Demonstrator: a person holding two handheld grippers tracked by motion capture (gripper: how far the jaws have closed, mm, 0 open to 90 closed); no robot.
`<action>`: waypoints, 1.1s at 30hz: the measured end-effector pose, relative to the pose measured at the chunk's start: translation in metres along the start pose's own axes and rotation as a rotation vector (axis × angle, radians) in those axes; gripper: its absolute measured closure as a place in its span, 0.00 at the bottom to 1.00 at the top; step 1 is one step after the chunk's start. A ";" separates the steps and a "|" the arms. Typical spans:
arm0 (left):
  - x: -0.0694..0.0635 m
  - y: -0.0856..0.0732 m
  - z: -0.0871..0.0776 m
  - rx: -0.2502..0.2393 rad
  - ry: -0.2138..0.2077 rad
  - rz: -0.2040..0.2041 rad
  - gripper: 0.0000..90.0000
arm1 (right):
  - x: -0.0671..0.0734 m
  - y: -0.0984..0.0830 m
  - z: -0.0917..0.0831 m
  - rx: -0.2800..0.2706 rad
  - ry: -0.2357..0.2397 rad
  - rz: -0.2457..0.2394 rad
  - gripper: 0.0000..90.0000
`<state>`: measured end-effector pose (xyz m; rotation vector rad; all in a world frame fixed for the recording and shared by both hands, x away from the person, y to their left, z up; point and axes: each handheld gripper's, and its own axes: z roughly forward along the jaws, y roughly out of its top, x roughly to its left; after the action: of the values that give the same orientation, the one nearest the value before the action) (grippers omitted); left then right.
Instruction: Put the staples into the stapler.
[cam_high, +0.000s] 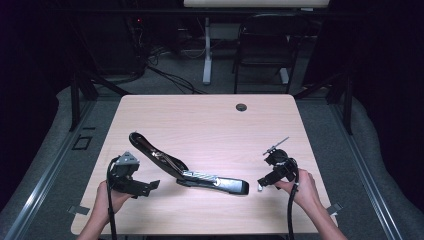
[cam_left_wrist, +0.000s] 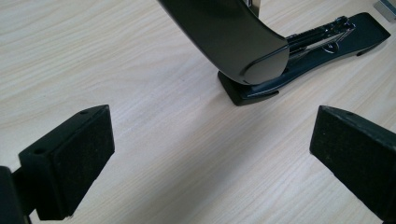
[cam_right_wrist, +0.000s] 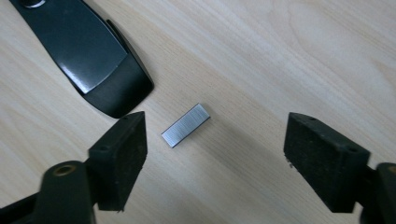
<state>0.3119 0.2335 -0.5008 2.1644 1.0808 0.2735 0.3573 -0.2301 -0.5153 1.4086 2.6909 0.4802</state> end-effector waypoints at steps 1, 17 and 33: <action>0.000 0.000 0.000 0.000 -0.001 -0.002 0.00 | 0.000 0.001 0.002 0.006 -0.009 -0.006 0.28; -0.001 0.000 0.001 0.010 0.005 -0.005 0.00 | 0.009 0.013 0.029 0.056 -0.029 -0.013 0.48; -0.001 0.000 0.002 0.013 -0.002 -0.003 0.00 | 0.006 0.010 0.031 0.116 -0.040 -0.005 0.65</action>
<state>0.3118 0.2320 -0.5021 2.1735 1.0877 0.2634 0.3680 -0.2123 -0.5412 1.4224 2.7292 0.2966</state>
